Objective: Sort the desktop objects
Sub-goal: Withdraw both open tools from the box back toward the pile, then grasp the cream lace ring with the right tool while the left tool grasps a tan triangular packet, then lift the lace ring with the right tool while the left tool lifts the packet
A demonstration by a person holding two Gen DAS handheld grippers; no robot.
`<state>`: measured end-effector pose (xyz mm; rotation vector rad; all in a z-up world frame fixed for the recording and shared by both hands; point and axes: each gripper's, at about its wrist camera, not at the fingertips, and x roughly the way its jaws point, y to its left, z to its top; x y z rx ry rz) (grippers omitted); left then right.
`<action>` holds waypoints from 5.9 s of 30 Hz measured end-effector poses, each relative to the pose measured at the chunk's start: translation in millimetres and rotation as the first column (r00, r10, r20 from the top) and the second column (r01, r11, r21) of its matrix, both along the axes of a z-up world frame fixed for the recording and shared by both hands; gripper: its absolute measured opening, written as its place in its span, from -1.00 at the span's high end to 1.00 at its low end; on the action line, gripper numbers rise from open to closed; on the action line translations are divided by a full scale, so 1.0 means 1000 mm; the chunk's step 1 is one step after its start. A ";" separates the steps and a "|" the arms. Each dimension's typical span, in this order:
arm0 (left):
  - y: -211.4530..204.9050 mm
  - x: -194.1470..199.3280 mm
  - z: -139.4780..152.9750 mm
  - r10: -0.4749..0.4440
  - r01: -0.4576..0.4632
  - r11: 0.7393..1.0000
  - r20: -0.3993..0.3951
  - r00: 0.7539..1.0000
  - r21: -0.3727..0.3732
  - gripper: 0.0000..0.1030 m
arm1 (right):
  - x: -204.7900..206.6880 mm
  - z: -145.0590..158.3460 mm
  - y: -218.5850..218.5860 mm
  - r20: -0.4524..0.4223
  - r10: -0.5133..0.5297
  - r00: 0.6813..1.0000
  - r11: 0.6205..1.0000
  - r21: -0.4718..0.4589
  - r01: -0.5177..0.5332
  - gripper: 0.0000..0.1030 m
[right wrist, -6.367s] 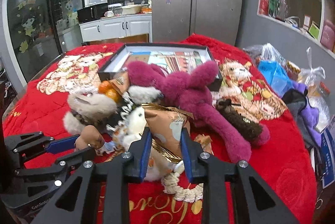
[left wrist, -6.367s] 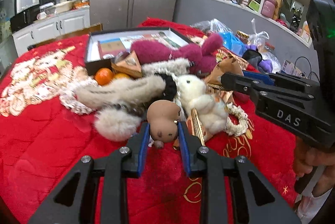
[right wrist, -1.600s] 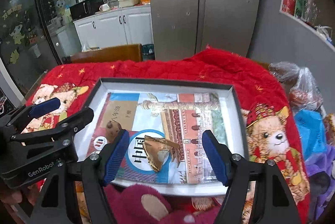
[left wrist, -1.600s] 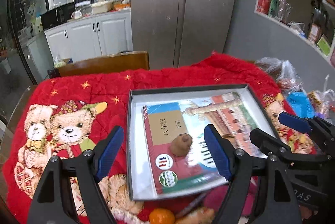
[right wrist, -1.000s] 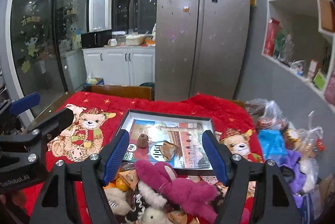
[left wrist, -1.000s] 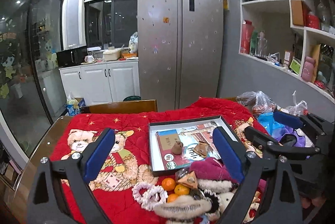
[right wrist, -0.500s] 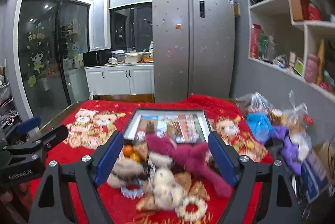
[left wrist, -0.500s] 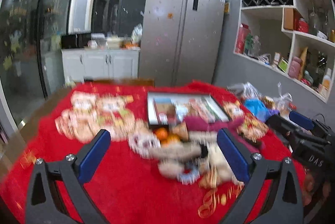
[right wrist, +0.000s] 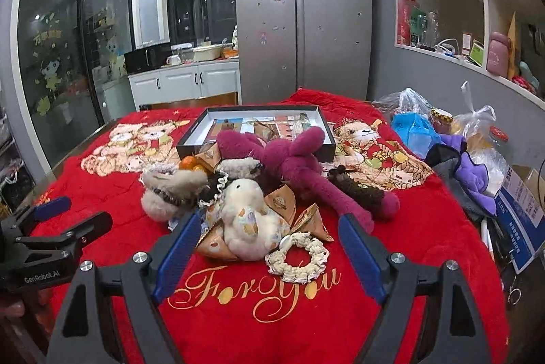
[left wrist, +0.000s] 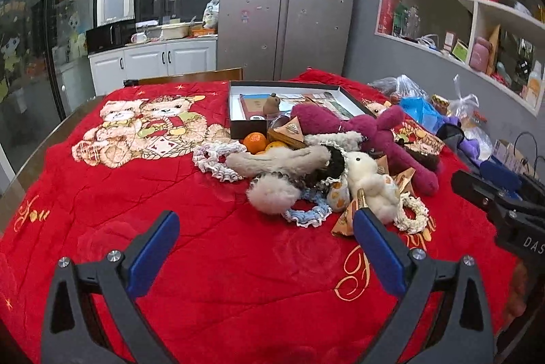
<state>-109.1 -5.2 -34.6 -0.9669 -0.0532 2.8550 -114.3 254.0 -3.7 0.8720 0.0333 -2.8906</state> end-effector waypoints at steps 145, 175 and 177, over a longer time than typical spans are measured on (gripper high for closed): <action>0.030 -0.016 -0.014 -0.169 0.166 0.984 0.044 0.985 0.063 0.94 | -0.028 -0.022 -0.016 0.099 0.116 0.988 0.992 -0.063 -0.110 0.79; 0.032 -0.092 0.051 -0.143 0.143 0.989 -0.008 0.990 0.043 0.94 | -0.111 0.020 -0.049 0.068 0.139 0.988 0.990 -0.026 -0.138 0.79; 0.033 -0.107 0.058 -0.147 0.148 0.988 -0.010 0.989 0.038 0.94 | -0.122 0.026 -0.049 0.069 0.149 0.986 0.989 -0.024 -0.148 0.79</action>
